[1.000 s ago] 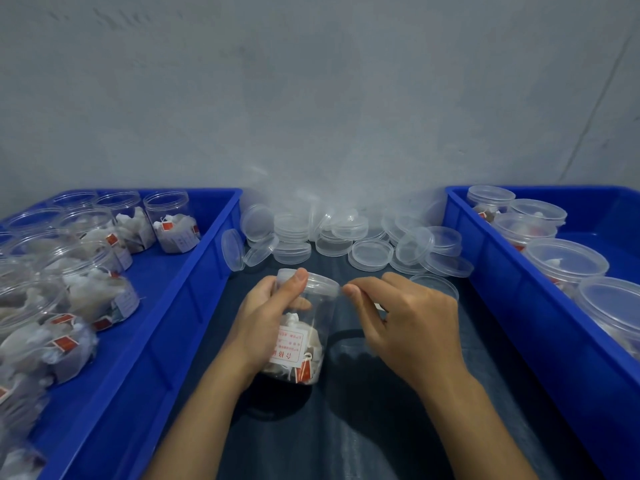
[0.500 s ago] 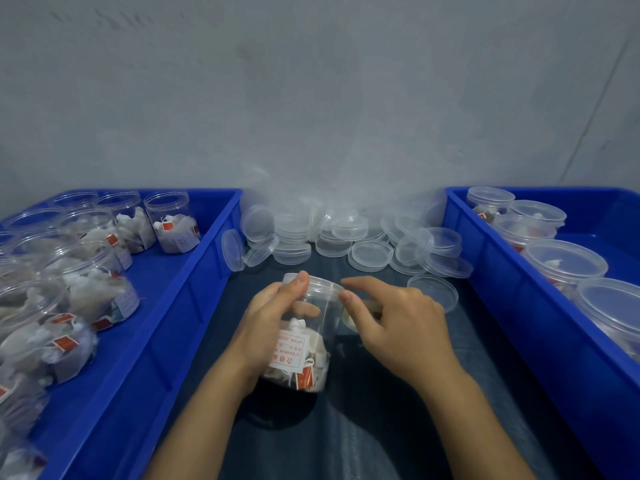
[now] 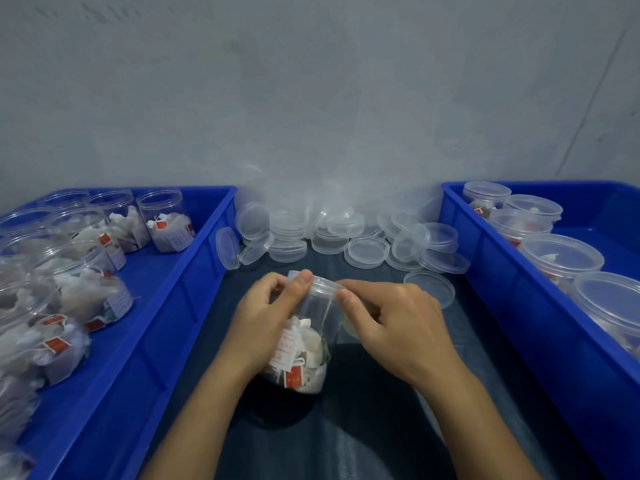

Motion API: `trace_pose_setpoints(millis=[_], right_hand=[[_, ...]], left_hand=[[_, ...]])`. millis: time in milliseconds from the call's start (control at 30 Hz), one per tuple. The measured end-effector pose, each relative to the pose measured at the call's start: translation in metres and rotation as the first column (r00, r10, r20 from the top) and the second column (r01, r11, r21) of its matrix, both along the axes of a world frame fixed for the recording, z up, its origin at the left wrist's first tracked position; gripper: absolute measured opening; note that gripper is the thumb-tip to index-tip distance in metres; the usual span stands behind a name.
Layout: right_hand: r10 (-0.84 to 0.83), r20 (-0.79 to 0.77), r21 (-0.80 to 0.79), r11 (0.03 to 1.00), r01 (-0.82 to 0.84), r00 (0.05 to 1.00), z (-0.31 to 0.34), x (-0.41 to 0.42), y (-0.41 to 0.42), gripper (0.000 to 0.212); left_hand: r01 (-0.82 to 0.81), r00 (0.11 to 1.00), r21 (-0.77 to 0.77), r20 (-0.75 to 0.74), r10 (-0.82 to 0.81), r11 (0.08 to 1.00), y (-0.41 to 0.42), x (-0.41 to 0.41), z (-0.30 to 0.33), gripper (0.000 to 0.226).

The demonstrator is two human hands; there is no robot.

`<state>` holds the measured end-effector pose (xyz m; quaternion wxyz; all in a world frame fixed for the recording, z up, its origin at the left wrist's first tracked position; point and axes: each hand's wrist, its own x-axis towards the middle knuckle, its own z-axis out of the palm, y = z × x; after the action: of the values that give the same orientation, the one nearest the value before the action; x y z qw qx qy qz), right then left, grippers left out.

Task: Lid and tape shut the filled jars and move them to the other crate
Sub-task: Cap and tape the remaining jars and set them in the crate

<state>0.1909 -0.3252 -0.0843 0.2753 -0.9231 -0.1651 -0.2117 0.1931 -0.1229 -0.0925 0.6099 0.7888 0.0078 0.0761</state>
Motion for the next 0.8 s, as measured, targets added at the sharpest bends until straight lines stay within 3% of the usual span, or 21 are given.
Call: trace_pose_setpoints(millis=[133,300,433,567,800], right_hand=[[-0.056,0.057,-0.031,0.998,0.058,0.997,0.0,-0.004,0.011,0.04],[-0.051,-0.018,0.056,0.997,0.051,0.999,0.001,-0.009,0.018,0.047],[0.03,-0.122,0.163,0.987,-0.01,0.992,0.003,-0.004,0.006,0.043],[0.065,-0.101,0.19,0.981,-0.044,0.993,0.001,0.001,-0.003,0.026],[-0.043,0.039,0.047,0.998,0.041,0.998,-0.005,0.002,0.007,0.035]], left_hand=[[-0.144,0.98,0.146,0.156,0.121,0.979,-0.005,-0.006,0.005,0.063],[-0.1,0.993,0.23,0.08,0.084,0.968,-0.007,-0.007,0.002,0.07],[-0.061,0.995,0.091,0.088,0.053,0.994,-0.002,-0.004,0.001,0.05],[-0.029,0.995,-0.065,0.097,0.036,0.997,0.003,0.0,0.001,0.044],[-0.032,0.996,-0.165,0.075,0.045,0.986,0.008,0.004,-0.003,0.042]])
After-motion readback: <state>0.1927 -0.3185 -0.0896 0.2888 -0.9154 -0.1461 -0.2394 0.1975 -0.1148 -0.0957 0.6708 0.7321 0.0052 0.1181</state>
